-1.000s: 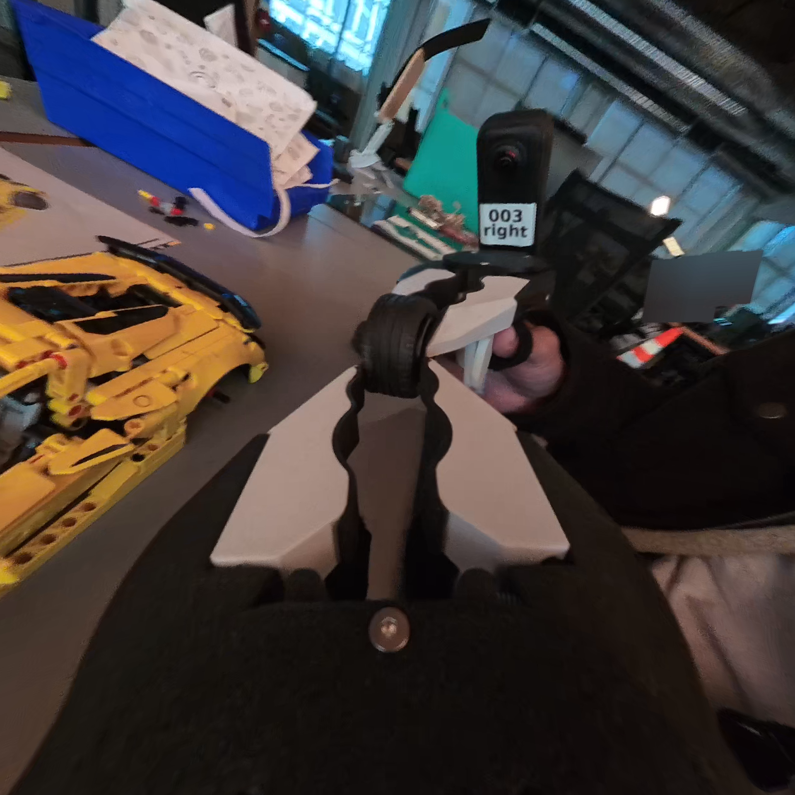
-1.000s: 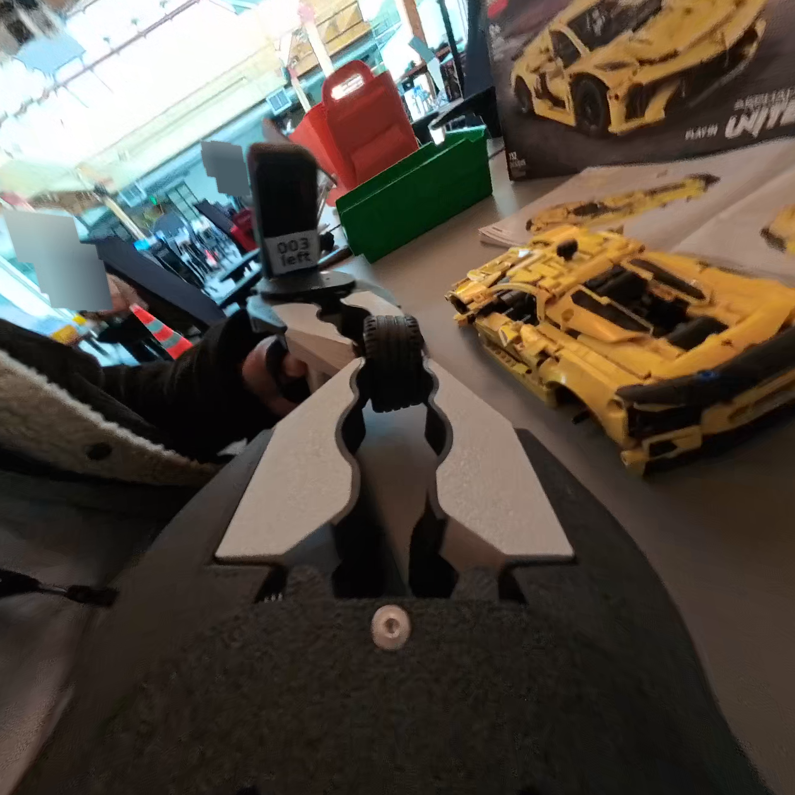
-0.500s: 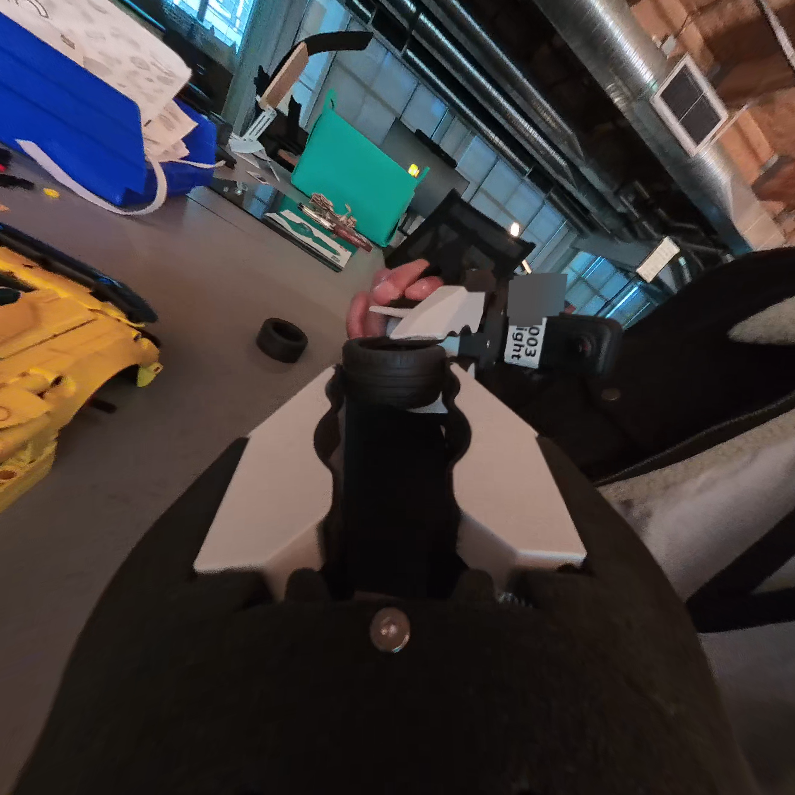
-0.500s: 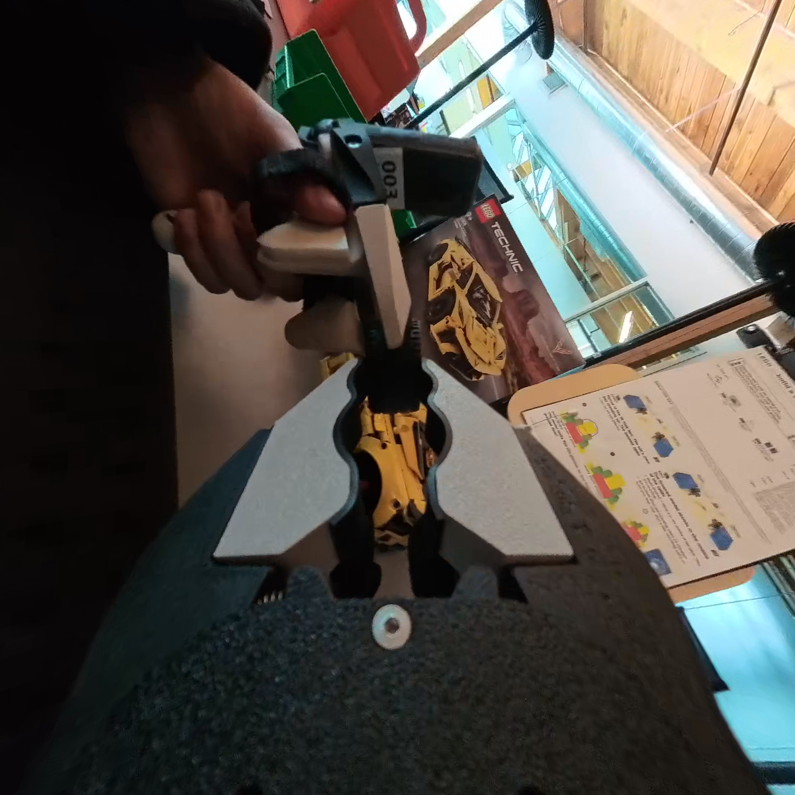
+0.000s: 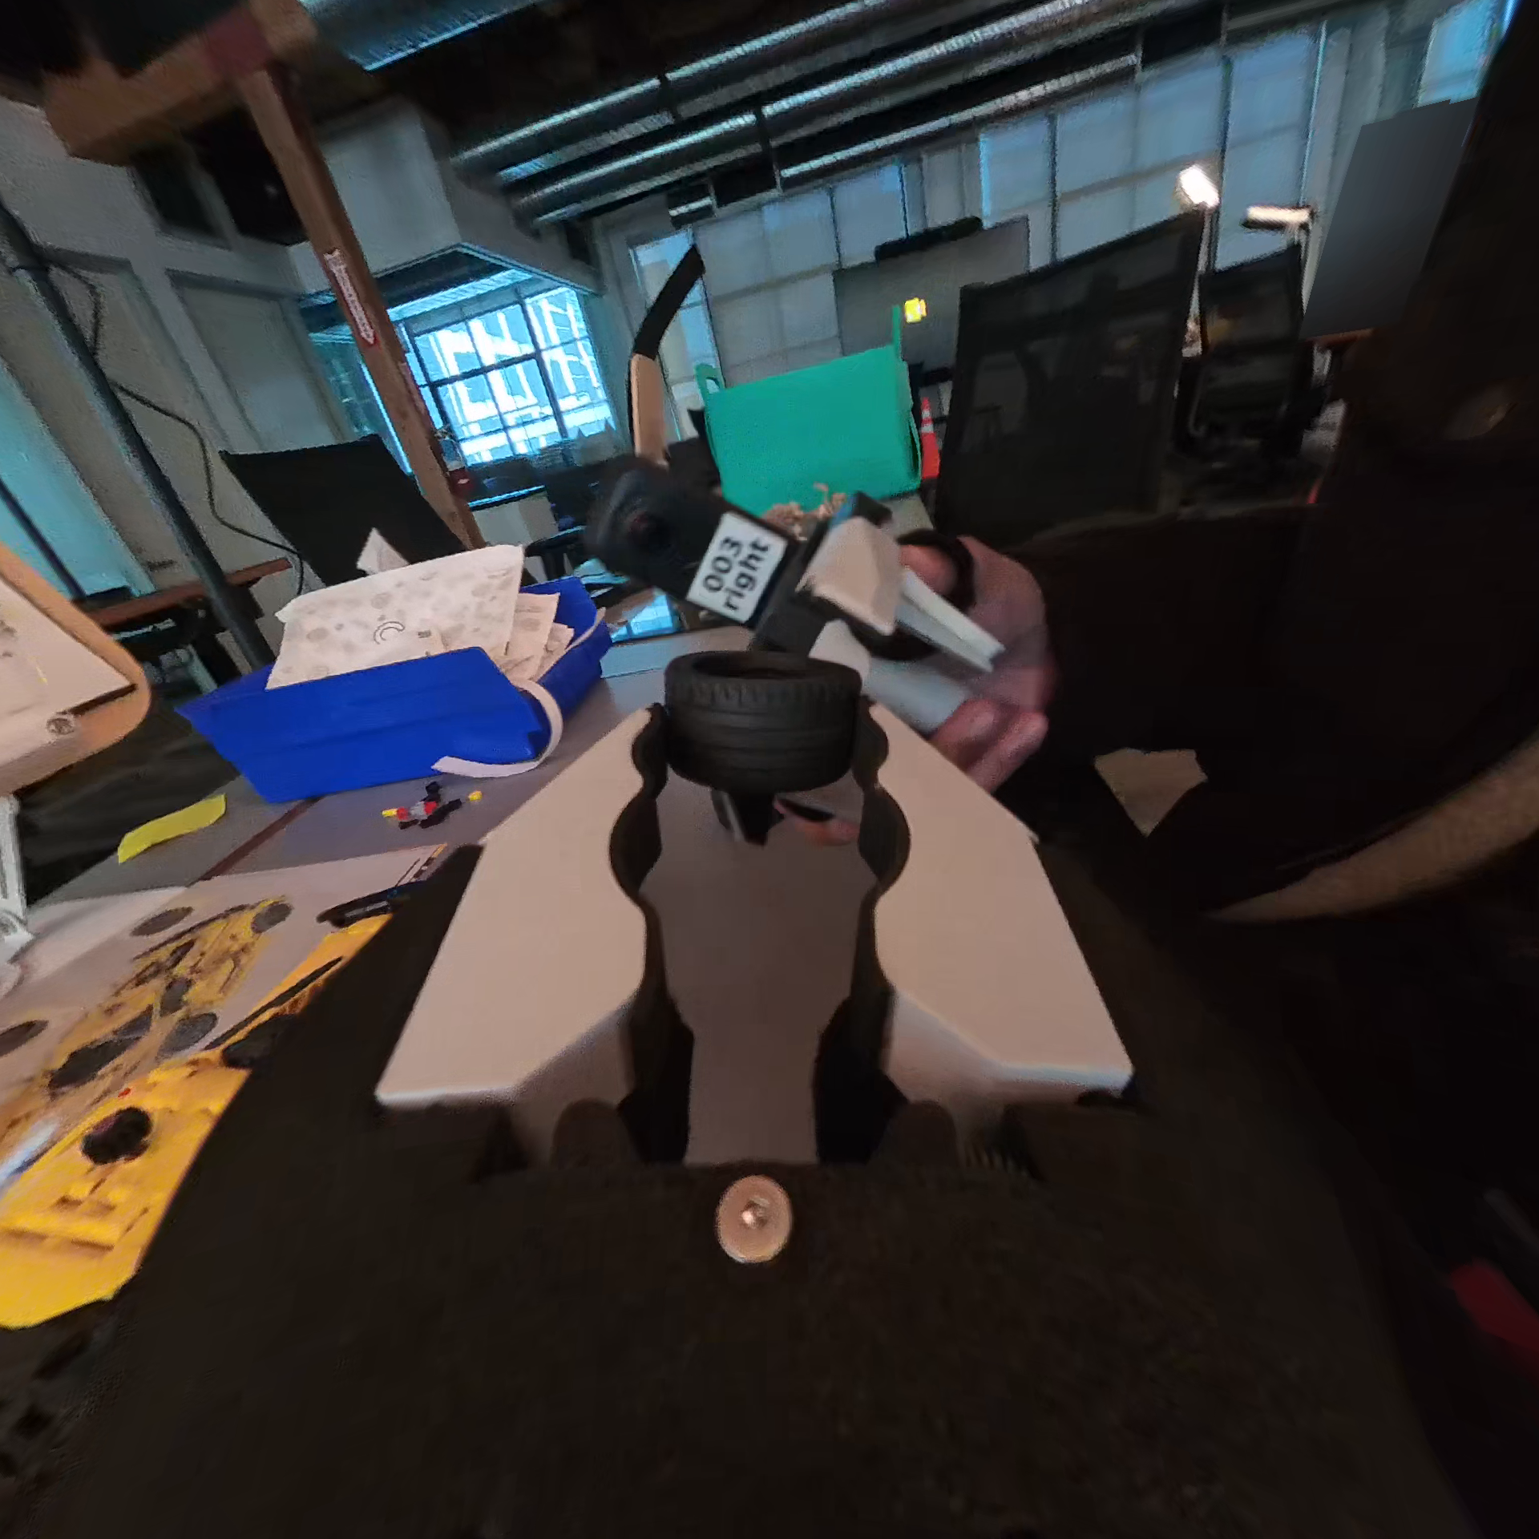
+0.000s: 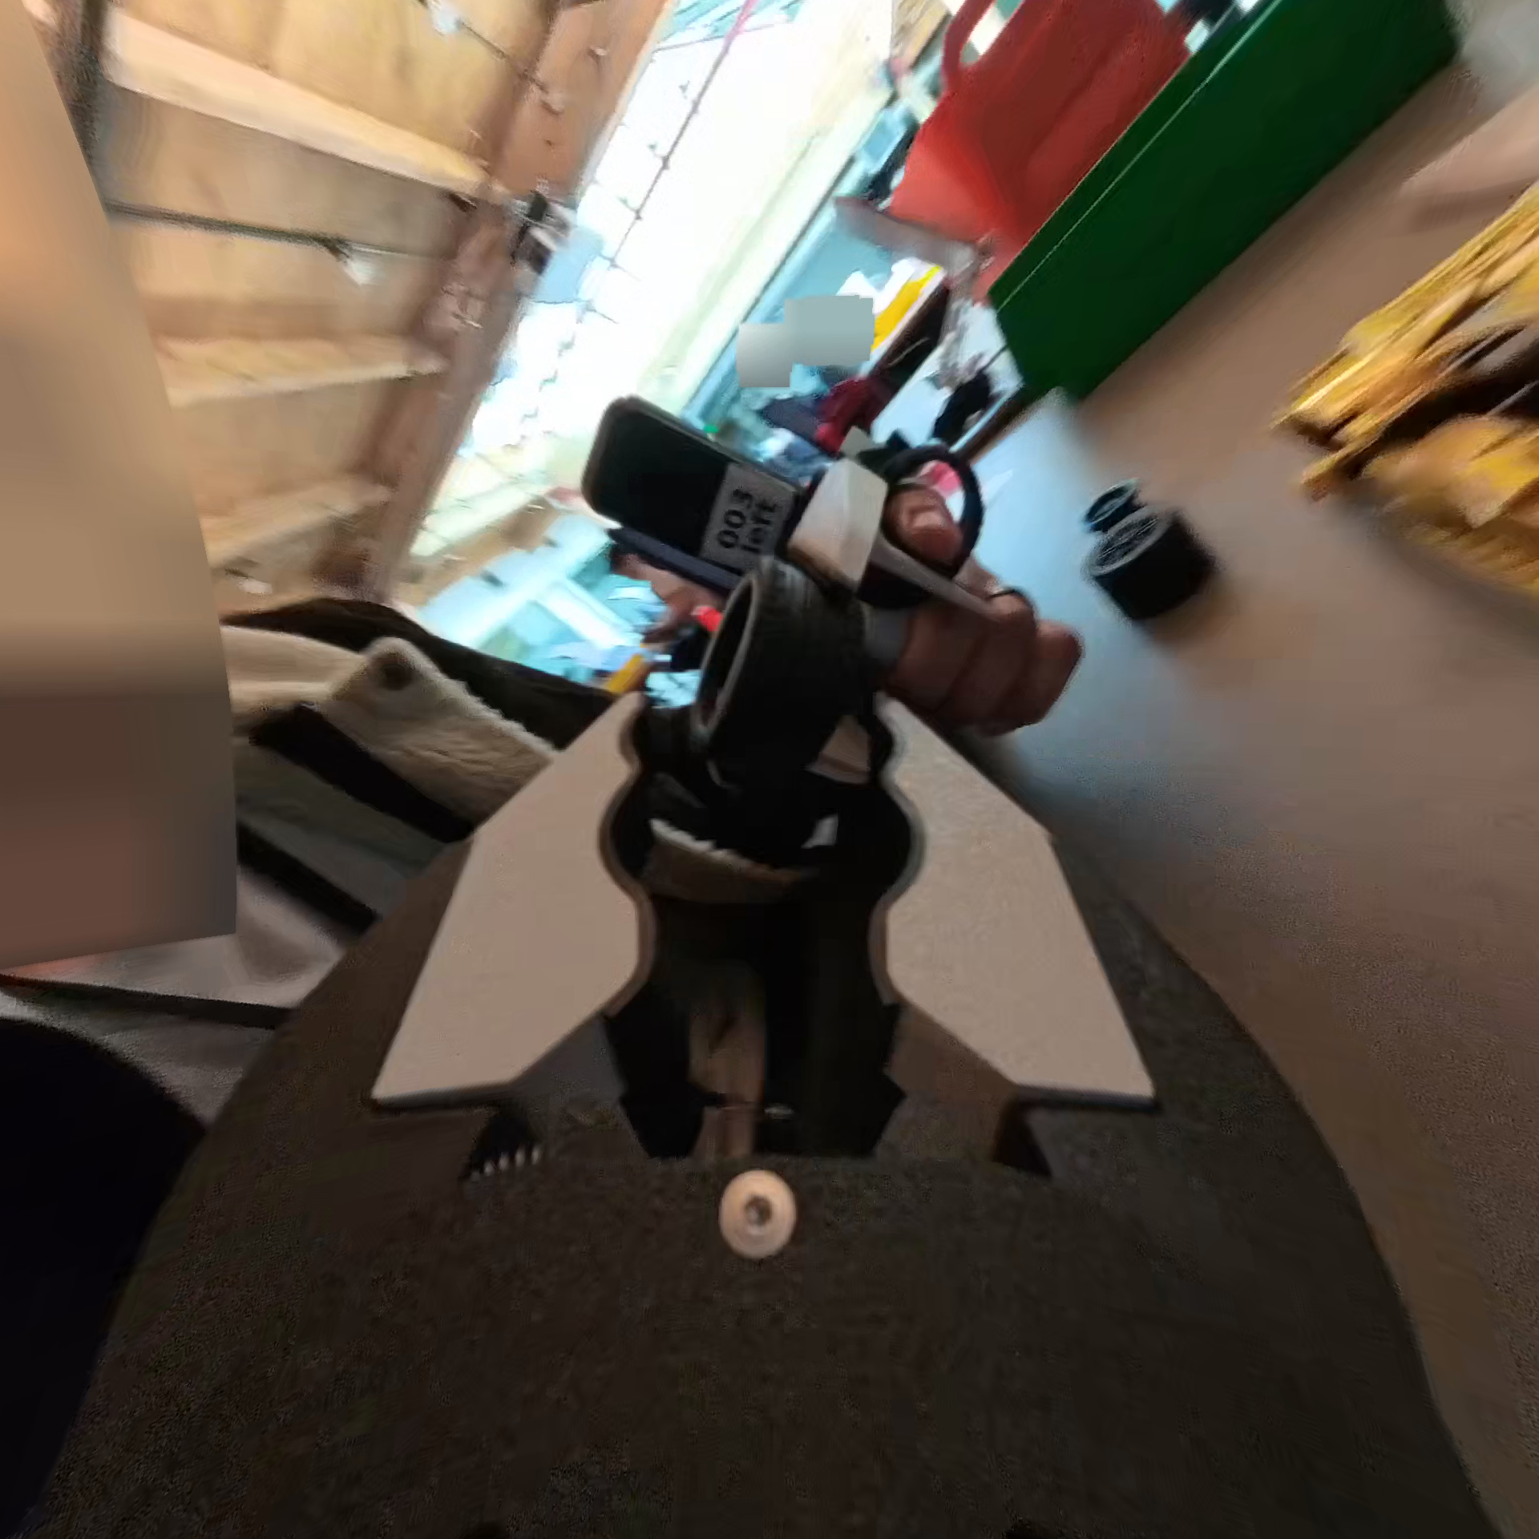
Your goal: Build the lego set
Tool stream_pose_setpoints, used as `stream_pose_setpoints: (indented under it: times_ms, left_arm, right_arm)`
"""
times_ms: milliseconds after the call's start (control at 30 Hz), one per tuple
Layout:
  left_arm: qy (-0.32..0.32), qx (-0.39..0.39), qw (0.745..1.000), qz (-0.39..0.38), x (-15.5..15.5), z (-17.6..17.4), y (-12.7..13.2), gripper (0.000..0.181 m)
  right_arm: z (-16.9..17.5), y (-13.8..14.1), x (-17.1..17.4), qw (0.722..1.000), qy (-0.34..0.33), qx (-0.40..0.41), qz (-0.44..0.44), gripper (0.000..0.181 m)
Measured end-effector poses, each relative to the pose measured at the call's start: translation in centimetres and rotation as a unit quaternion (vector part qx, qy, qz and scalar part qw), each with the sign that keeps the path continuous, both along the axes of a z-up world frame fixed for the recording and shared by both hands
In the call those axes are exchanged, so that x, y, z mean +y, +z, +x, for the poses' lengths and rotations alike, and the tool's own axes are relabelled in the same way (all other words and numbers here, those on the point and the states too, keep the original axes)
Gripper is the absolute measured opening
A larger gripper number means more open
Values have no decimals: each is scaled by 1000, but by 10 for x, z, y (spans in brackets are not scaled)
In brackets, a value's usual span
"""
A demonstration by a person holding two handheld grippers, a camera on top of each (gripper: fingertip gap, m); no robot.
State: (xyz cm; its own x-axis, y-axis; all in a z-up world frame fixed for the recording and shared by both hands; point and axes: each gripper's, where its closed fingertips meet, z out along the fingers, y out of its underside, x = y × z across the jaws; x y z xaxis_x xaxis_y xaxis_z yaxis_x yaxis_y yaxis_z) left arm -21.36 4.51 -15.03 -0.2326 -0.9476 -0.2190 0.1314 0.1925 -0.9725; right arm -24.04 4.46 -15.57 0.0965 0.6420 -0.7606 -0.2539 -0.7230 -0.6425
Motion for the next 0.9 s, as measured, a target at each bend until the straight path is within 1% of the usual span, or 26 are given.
stream_pose_setpoints:
  times_ms: [33, 67, 100, 167, 200, 233, 333, 400, 433, 500, 533, 567, 700, 800, 867, 900]
  left_arm:
    - [2, 5, 1000, 18, -3, 1, -3, 46]
    - [6, -1, 1000, 31, -4, 2, -3, 46]
    - [13, 3, 999, 38, -3, 2, -4, 46]
    - [29, 35, 999, 25, 5, 6, -15, 47]
    - [38, 52, 998, -5, 10, 7, -20, 48]
    - [35, 51, 997, -47, 13, 6, -19, 48]
    - [5, 42, 985, -170, 22, 1, -8, 49]
    - [-13, 65, 971, -232, 26, 3, -12, 49]
    - [-28, 74, 965, -252, 23, 3, -13, 49]
    - [-38, 84, 957, -275, 22, 6, -16, 47]
    - [-56, 85, 956, -277, 17, 4, -15, 36]
    - [-58, 86, 955, -278, 17, 3, -15, 29]
    - [-35, 92, 955, -279, 23, 4, -19, 25]
    - [-1, 103, 957, -273, 30, 6, -24, 24]
    - [15, 120, 954, -275, 34, 8, -30, 23]
    - [10, 126, 950, -285, 35, 7, -31, 23]
  right_arm:
    - [0, 1, -1, 1000, 12, 18, -20, 40]
    - [3, 2, 0, 999, 10, 32, -26, 31]
    - [5, 2, 1, 998, 10, 40, -36, 30]
    - [9, -9, 10, 999, -16, 6, -37, 29]
    - [14, -10, 15, 999, -44, -15, -14, 27]
    - [19, -11, 20, 997, -71, -36, 9, 26]
    - [31, -8, 28, 980, -142, -106, 93, 25]
    - [29, -4, 26, 973, -147, -125, 128, 25]
    - [27, -6, 27, 968, -150, -143, 138, 25]
    - [22, -6, 26, 957, -161, -166, 177, 24]
    - [21, -6, 27, 952, -168, -171, 190, 24]
    - [20, -5, 26, 950, -166, -170, 202, 24]
    - [22, -10, 31, 950, -178, -171, 191, 24]
    - [25, -17, 38, 963, -193, -136, 129, 25]
    - [27, -24, 42, 966, -198, -139, 96, 25]
    - [27, -25, 43, 964, -196, -148, 98, 25]
